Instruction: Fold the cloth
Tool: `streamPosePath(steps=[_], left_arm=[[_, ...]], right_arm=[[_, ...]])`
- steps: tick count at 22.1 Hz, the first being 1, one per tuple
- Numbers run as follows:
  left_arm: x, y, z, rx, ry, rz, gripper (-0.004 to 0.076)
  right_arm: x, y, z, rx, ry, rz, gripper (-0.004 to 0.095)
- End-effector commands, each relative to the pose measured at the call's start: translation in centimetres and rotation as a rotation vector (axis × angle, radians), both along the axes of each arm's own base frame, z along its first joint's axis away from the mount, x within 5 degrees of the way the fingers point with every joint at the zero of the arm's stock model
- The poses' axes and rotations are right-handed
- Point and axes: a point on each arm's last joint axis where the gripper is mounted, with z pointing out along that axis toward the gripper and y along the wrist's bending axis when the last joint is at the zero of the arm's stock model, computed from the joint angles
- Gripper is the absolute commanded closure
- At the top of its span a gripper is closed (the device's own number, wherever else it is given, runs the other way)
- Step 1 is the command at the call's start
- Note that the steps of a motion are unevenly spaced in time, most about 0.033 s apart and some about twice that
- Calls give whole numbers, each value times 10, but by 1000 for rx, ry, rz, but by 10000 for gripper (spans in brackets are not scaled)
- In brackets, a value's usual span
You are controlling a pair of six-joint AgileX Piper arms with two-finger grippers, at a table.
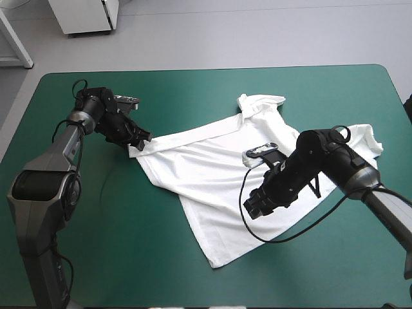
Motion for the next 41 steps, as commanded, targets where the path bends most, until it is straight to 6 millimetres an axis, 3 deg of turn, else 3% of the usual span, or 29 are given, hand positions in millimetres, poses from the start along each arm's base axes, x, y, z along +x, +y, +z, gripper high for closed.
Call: streamPosePath(steps=[1,12,16,20,22,26,34,41], left_arm=[[-2,-4,30,-64,-78,6,340],[-6,-13,30,-134,-26,-8,729],[-11,-26,29,-128,4,-43,733],[-18,-47,34,-117,3,-86,733],[-22,-58,35,-92,27,-118,733],[-26,-71,44,-96,3,-142,733],[-32,-80,52,-94,-10,-155,733],[-32,-81,52,-94,-8,-160,733]], right_arm=[[-13,11,17,58,-34,32,374],[-30,13,-21,1,89,43,374],[-39,20,-32,46,131,58,374],[-58,54,-42,45,103,177,374],[-67,75,-60,-2,101,257,373],[-73,88,-69,-34,47,325,374],[-56,102,-56,-42,-85,398,373],[-81,137,-81,-109,-69,556,389]])
